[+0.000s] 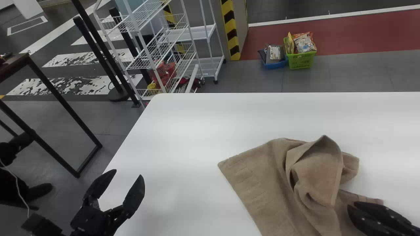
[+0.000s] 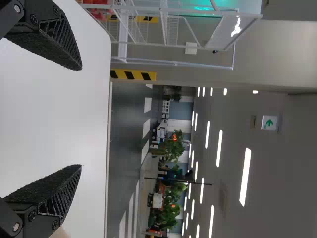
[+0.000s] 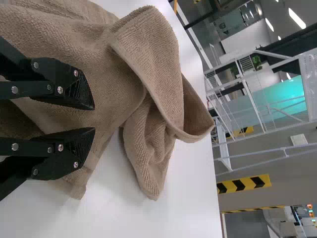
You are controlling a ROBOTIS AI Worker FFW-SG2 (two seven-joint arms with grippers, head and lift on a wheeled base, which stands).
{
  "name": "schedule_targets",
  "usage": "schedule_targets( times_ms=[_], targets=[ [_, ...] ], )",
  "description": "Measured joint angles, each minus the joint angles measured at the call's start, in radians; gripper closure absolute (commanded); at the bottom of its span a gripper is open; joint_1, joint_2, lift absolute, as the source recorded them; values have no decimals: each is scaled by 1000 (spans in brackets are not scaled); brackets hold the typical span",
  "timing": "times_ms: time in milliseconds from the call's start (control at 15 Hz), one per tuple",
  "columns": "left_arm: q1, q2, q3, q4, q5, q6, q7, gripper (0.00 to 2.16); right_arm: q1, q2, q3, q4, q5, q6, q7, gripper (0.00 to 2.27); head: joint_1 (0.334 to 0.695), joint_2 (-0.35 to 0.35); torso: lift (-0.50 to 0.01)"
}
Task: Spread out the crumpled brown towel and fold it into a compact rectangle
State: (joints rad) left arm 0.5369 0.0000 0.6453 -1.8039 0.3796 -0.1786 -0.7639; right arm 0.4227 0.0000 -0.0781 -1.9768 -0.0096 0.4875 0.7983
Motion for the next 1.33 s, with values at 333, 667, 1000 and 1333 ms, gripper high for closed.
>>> schedule_targets(
  times_ms=[333,667,1000,1333],
  targets=[
    [0,0,1,1,2,0,-1,124,39,0,-44,-62,-24,72,25,859,695,350,-127],
    [0,0,1,2,2,0,-1,124,41,0,-45,-39,-24,70,32,856,695,350,-127],
    [0,0,1,3,5,0,-1,124,40,0,-57,-43,-35,69,36,856,695,350,-127],
    [0,0,4,3,7,0,-3,124,46,0,-76,-63,-45,96,37,856,695,350,-127]
  ],
)
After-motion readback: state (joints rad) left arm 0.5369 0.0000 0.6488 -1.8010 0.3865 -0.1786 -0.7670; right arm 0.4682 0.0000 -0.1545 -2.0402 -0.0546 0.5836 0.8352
